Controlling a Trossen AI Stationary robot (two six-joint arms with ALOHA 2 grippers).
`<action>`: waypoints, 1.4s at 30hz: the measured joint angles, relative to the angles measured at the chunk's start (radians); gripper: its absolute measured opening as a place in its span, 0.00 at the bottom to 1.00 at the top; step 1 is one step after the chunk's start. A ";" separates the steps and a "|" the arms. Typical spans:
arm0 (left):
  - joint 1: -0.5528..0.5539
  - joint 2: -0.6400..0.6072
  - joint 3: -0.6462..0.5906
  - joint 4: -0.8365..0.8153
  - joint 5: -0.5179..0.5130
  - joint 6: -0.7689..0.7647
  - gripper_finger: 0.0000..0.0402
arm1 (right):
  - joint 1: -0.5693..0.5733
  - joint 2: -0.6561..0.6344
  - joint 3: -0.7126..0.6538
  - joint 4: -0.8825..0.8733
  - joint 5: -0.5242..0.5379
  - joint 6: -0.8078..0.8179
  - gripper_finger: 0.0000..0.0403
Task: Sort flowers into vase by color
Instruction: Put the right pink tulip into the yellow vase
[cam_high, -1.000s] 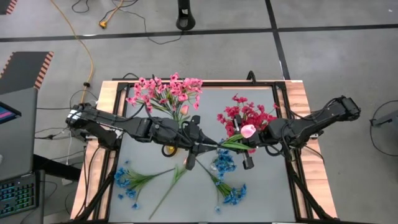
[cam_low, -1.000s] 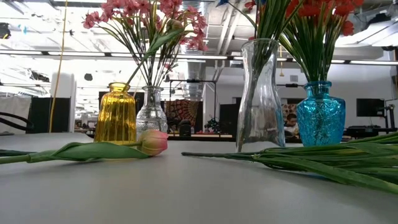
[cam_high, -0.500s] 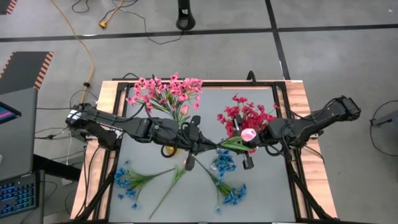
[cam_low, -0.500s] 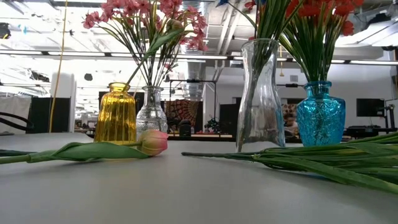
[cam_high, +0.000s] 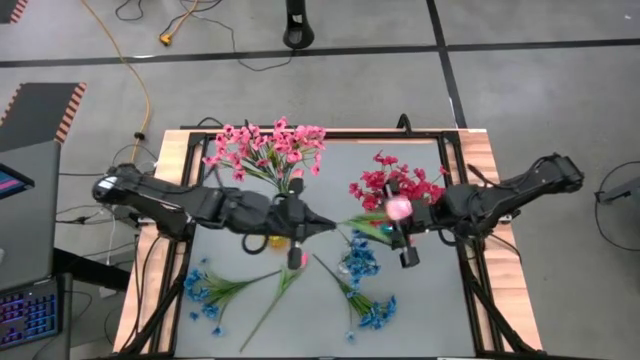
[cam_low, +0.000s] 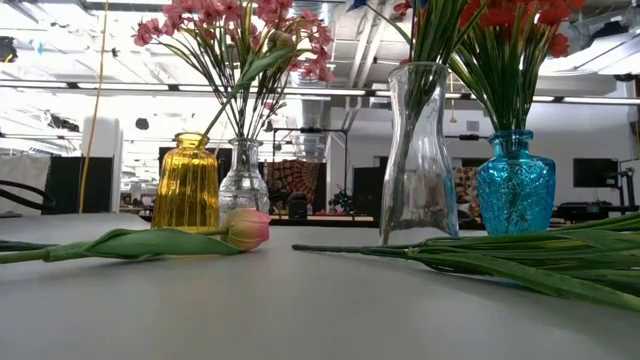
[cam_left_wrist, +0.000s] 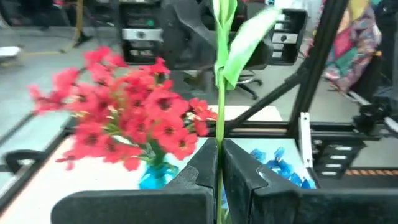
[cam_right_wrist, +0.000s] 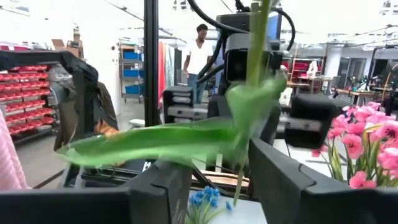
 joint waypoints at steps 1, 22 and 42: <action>-0.010 -0.020 -0.013 -0.001 -0.025 0.003 0.00 | 0.001 -0.010 0.000 -0.005 -0.001 0.000 0.47; -0.071 -0.480 -0.870 0.706 -0.244 0.068 0.00 | -0.002 -0.047 0.000 -0.049 -0.002 -0.003 0.49; -0.009 -0.471 -1.137 1.057 -0.187 0.185 0.00 | -0.002 -0.047 0.000 -0.048 -0.002 -0.002 0.49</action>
